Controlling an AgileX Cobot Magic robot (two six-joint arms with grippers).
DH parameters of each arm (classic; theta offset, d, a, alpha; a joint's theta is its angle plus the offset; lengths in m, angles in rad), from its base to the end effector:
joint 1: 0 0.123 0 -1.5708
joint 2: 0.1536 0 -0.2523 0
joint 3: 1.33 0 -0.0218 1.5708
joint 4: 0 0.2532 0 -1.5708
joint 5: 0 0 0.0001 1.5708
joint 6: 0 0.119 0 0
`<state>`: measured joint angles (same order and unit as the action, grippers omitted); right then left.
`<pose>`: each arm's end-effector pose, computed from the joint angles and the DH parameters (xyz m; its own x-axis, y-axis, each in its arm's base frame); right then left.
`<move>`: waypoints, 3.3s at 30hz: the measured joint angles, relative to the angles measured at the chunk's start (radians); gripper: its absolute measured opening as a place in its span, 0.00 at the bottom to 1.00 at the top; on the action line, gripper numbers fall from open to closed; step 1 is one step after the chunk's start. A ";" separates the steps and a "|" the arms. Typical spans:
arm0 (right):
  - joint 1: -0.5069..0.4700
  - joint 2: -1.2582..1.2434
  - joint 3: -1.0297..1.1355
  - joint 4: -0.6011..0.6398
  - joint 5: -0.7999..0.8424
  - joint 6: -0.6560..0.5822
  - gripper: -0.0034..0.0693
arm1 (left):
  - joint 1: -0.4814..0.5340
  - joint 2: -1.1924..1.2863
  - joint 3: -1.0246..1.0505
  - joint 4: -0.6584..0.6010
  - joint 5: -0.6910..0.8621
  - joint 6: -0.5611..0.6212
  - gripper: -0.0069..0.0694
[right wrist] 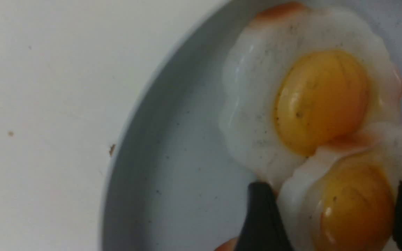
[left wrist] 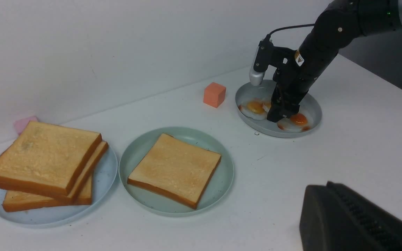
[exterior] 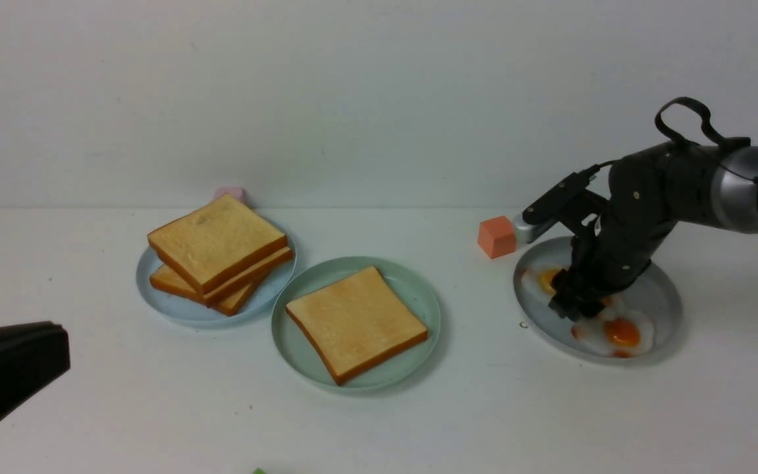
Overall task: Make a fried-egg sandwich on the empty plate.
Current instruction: Use the right arm to grab a fried egg, then use the right arm to place the fried egg on the slice of bread in the middle
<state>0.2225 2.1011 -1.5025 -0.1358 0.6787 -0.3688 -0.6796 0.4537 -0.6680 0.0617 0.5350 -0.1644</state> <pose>0.4268 0.0862 0.1037 -0.7176 -0.6293 -0.2982 -0.5810 0.7771 -0.2418 0.1142 -0.0875 0.3355 -0.2454 0.0555 -0.9678 0.5807 0.8078 -0.1009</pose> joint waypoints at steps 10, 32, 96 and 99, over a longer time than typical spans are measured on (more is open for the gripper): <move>0.008 -0.063 -0.001 -0.039 0.041 0.000 0.16 | 0.000 0.000 0.000 0.000 0.000 0.000 0.07; 0.007 -0.273 0.004 -0.062 0.141 0.086 0.13 | 0.000 0.000 0.000 0.005 0.020 0.000 0.07; 0.503 -0.007 -0.174 -0.078 -0.110 0.223 0.50 | 0.000 0.001 0.001 0.029 -0.023 0.000 0.09; 0.503 -0.007 -0.174 -0.080 -0.110 0.229 0.64 | 0.000 0.001 0.001 0.025 -0.023 0.000 0.09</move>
<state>0.7255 2.0940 -1.6765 -0.2162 0.5682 -0.1398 -0.6796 0.4548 -0.6670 0.0867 0.5115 -0.1644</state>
